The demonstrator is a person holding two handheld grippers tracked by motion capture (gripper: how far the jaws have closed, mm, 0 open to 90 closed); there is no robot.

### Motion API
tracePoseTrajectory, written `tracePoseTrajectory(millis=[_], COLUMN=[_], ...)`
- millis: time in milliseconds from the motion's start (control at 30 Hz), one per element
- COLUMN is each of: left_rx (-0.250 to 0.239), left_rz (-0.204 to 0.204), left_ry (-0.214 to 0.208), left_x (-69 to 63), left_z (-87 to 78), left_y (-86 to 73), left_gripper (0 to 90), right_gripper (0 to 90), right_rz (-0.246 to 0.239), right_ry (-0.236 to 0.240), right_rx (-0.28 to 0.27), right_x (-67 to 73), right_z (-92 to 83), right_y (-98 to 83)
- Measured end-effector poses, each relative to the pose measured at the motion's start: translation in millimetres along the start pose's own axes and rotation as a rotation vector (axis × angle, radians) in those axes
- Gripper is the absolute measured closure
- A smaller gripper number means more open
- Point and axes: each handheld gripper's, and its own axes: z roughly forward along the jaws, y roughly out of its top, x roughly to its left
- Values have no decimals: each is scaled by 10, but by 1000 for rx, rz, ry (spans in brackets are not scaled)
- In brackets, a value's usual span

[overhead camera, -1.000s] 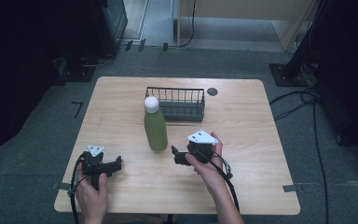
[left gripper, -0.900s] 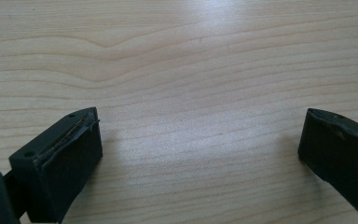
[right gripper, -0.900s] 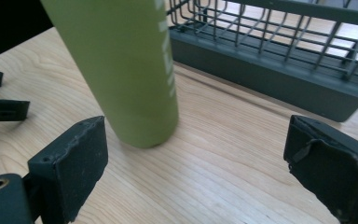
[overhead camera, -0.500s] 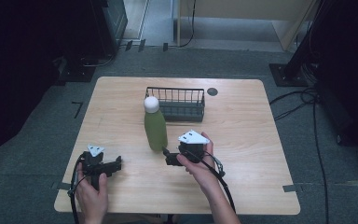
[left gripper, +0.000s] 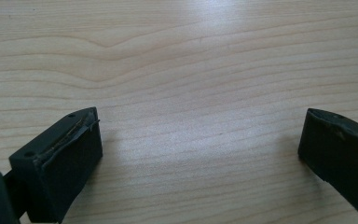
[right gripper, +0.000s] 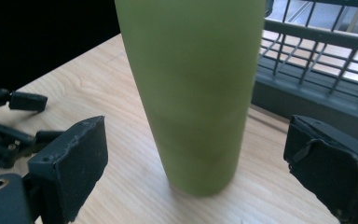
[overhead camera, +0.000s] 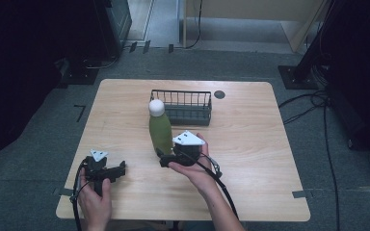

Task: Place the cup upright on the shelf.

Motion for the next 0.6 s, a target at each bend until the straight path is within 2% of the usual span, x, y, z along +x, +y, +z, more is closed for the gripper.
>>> tracePoseTrajectory(millis=[200, 300, 600], left_rx=[0, 0, 0], left_rz=[1, 1, 1], left_ry=[0, 0, 0], left_x=[1, 1, 0], left_z=[0, 0, 0], left_y=[0, 0, 0], left_gripper=[1, 1, 1], right_gripper=[80, 123, 155], right_rz=[-11, 14, -2], right_ry=[-18, -49, -50], right_rx=[-29, -49, -61], right_x=[43, 31, 57], right_z=[130, 201, 308], right_y=[64, 110, 175])
